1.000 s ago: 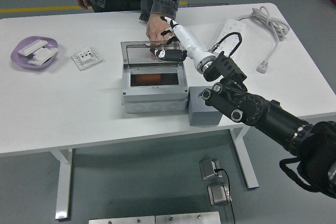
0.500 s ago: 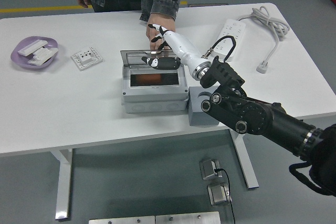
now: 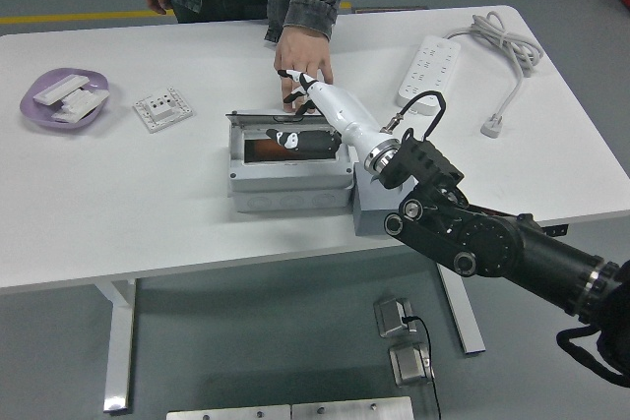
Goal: Pick up the cylinder from the cube,place it in the box,flap close box
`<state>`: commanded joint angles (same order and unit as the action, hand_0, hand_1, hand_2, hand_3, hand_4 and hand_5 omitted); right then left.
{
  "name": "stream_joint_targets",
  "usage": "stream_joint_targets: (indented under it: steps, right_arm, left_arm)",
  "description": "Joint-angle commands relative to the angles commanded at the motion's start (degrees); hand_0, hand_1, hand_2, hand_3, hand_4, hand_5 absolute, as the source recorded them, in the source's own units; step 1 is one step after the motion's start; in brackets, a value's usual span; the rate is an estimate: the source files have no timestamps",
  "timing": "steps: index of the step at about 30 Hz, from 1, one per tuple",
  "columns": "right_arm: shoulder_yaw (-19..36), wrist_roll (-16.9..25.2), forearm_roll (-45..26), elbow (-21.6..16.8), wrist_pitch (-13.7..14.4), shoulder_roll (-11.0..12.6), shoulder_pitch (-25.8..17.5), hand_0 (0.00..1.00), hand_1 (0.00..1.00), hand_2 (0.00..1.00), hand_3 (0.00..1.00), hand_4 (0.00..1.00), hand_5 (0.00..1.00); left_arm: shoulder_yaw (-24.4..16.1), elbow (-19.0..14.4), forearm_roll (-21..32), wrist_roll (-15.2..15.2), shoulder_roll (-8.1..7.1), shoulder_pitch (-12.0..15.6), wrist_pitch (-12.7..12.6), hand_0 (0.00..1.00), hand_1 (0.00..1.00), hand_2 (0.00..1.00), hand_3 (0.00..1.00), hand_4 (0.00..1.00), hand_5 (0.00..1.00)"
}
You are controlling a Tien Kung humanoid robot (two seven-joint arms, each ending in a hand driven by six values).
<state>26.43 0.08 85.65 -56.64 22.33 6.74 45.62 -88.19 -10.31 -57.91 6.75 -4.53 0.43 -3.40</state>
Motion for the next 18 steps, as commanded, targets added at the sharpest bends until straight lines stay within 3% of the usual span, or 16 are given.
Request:
stream_joint_targets:
  steps: [11, 18]
  right_arm:
    - [2.1, -1.3, 2.9, -2.1, 0.0, 0.4, -2.5, 0.597, 0.555, 0.716, 0.949, 0.785, 0.447]
    - [9.2, -2.9, 6.5, -5.9, -1.9, 3.8, -4.7, 0.588, 0.547, 0.717, 0.951, 0.78, 0.468]
  left_arm:
    - [0.2, 0.0, 1.2, 0.5, -0.08, 0.9, -0.5, 0.702, 0.724, 0.721, 0.795, 0.655, 0.775]
    - [0.6, 0.0, 2.1, 0.4, -0.18, 1.1, -0.7, 0.702, 0.724, 0.721, 0.795, 0.651, 0.775]
